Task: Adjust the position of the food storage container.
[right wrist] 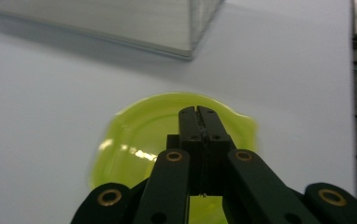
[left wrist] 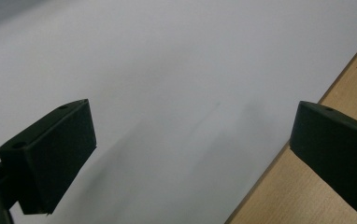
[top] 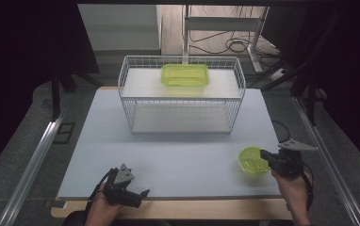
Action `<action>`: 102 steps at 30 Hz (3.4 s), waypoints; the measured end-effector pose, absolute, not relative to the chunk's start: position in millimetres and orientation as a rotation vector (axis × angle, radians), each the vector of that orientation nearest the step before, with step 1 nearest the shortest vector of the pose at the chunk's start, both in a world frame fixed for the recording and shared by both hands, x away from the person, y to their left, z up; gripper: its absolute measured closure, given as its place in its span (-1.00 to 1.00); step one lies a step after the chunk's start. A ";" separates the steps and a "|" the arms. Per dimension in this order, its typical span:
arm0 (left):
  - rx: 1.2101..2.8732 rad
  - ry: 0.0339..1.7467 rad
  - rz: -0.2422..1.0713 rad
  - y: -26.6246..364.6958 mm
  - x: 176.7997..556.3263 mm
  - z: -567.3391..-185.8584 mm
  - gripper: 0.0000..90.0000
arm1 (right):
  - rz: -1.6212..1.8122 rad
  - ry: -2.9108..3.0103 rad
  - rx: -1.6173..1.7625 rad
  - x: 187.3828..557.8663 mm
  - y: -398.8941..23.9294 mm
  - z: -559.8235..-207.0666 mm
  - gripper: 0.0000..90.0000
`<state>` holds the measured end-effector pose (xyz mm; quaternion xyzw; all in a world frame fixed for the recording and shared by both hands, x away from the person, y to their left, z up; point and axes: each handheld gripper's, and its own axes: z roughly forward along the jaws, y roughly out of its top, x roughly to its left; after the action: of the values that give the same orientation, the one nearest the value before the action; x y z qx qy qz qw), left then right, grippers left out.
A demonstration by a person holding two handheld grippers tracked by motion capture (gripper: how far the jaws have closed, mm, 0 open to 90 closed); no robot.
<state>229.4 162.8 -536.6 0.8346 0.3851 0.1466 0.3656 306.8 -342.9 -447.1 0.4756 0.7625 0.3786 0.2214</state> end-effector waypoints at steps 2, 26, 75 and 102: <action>2.146 0.991 0.377 162.9 229.5 -536.6 -0.99 | 1.033 2.079 1.341 308.1 -351.4 -448.8 0.99; 2.161 0.990 0.380 161.8 229.4 -537.5 -0.99 | 0.933 2.125 1.451 312.1 -363.2 -473.9 0.98; 2.194 0.983 0.386 158.1 230.6 -539.6 -0.99 | 1.089 2.460 1.396 311.3 -266.8 -504.7 0.98; 2.192 0.991 0.366 158.7 230.4 -539.1 -0.98 | 1.184 2.613 1.241 334.9 -190.3 -514.3 0.98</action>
<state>230.4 158.7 -539.1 0.8449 0.3821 0.1410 0.3469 334.9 -190.3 -514.3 0.3970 0.8360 0.3786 0.0079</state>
